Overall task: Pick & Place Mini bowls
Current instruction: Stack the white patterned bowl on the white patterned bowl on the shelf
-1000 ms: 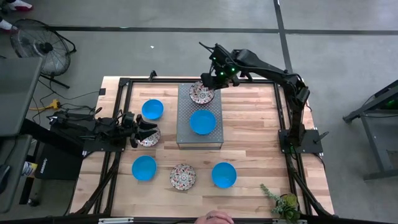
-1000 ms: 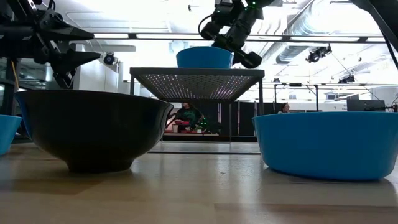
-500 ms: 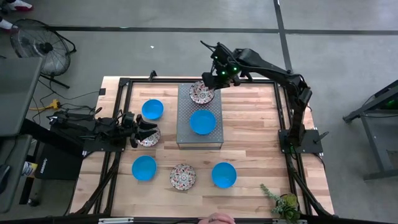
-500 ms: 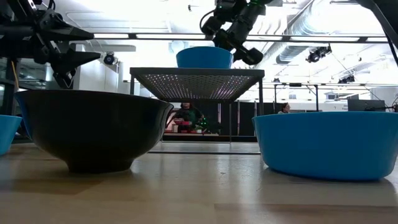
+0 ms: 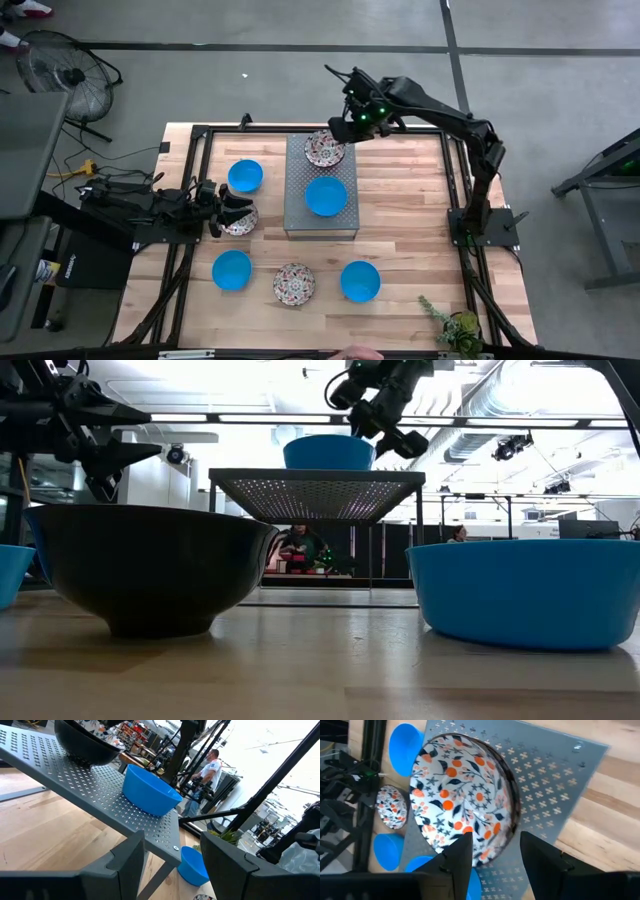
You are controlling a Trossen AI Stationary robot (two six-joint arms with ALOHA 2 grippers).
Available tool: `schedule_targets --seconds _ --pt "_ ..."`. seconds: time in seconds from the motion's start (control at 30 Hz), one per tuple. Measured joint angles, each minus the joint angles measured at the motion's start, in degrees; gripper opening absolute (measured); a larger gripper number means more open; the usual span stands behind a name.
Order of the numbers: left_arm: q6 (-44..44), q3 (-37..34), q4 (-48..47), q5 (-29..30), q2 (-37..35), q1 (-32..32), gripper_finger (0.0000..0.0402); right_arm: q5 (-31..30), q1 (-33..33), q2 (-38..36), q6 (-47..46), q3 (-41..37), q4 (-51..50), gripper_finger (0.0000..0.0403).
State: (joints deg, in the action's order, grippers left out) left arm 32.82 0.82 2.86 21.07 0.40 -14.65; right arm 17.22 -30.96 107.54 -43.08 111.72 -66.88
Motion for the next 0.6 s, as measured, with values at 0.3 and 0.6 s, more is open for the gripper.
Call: schedule_targets --seconds 0.3,0.6 --pt "0.0 0.0 0.0 0.0 0.0 0.0 0.019 -7.0 1.6 -2.3 14.0 0.0 0.4 0.0091" --pt "0.0 0.0 0.0 0.0 0.0 0.0 0.019 -12.6 3.4 -3.9 18.7 0.0 2.1 0.0007"
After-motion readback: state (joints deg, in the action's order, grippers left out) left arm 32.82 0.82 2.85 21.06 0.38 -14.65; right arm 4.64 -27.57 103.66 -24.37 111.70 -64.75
